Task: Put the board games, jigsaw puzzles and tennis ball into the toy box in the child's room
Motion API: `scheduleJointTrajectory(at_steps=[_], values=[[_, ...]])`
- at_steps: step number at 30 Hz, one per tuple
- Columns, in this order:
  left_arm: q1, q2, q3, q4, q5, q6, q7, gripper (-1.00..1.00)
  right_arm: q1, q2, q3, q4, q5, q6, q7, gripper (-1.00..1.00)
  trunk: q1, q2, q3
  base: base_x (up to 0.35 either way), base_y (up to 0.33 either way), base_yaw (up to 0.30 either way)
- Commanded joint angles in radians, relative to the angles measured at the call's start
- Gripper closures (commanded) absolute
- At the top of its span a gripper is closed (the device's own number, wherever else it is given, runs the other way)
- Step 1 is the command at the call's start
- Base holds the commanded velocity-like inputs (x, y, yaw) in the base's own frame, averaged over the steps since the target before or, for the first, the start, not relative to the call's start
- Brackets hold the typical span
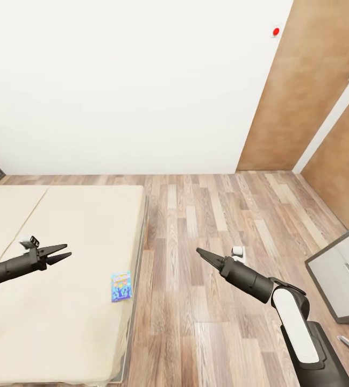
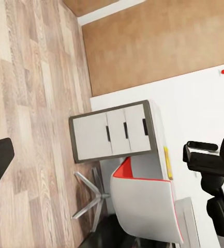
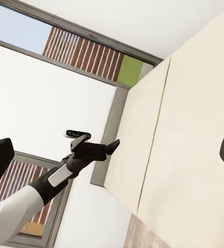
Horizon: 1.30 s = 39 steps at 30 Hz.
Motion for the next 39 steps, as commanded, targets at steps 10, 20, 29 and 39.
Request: scheduleJointTrajectory(at_steps=[10,20,29,39], values=[[-0.001,-0.003,0.0,0.0,-0.001,0.011,-0.004,-1.0,-0.001,0.0,-0.001,0.0,-0.001,0.006,0.002,-1.0,0.001,-0.002,0.014,0.0,0.0,0.0],[-0.001,-0.003,0.0,0.0,-0.001,0.011,-0.004,-1.0,-0.001,0.0,-0.001,0.0,-0.002,0.005,0.002,-1.0,0.001,-0.002,0.03,0.0,0.0,0.0],[-0.001,-0.004,0.0,0.0,-0.001,0.011,-0.004,-1.0,-0.001,-0.001,-0.001,0.0,-0.001,0.005,0.002,-1.0,0.001,-0.002,0.044,0.0,0.0,0.0],[-0.001,-0.004,0.0,0.0,-0.002,0.011,-0.004,-1.0,-0.001,0.001,-0.001,0.0,0.0,0.005,0.002,-1.0,0.001,-0.002,0.06,0.0,0.0,0.0]])
